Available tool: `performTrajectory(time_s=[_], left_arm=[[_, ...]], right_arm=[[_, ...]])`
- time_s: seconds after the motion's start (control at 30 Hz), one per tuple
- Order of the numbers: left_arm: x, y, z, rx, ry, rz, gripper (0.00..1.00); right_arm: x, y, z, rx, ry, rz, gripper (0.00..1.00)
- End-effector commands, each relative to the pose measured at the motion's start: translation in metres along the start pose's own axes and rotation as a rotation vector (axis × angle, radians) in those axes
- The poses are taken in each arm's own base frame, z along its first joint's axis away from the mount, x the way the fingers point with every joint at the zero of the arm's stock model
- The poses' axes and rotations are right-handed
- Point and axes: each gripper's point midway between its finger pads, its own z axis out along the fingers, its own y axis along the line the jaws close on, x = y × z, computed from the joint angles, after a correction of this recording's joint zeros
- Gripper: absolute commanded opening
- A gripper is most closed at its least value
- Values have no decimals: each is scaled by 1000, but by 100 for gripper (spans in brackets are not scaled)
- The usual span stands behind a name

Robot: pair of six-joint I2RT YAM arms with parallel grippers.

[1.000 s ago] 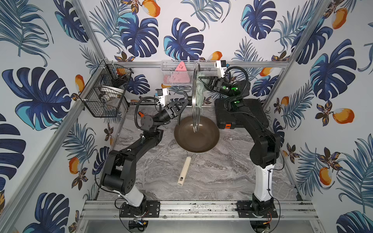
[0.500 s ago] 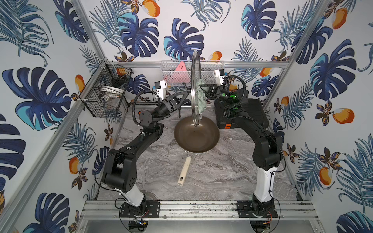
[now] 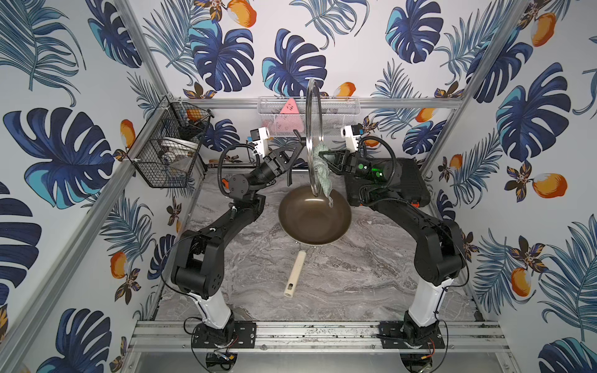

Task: Wipe the pot lid with a cloth
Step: Wipe the pot lid.

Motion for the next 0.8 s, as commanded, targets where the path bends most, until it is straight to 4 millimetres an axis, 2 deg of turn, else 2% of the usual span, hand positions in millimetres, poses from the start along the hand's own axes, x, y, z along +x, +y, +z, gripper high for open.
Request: performTrajectory(time_s=[0.0,0.07,0.17,0.2,0.3,0.57,0.77], left_arm=[[-18,-21,-1,86,-98,95,0],[-20,-16,0,83,-102,93,0],[-18,-6,-1,71,-103,77,0],[-17,-2,-2,64,-103,72,0],[-12,4,-6,45,-99,60,0],[-8,-3,-7,50,-78,60,0],[-13,-14,-3,75,-78,67,0]], right_arm=[[12,36,4,-92,7,-53,0],[21,43,6,-104,15,-50,0],[23,51,8,-101,17,-68,0],[30,56,17,-115,37,-62,0],[26,60,22,-113,42,-76,0],[6,64,35,-131,47,-106,0],[12,55,30,-125,38,-80,0]])
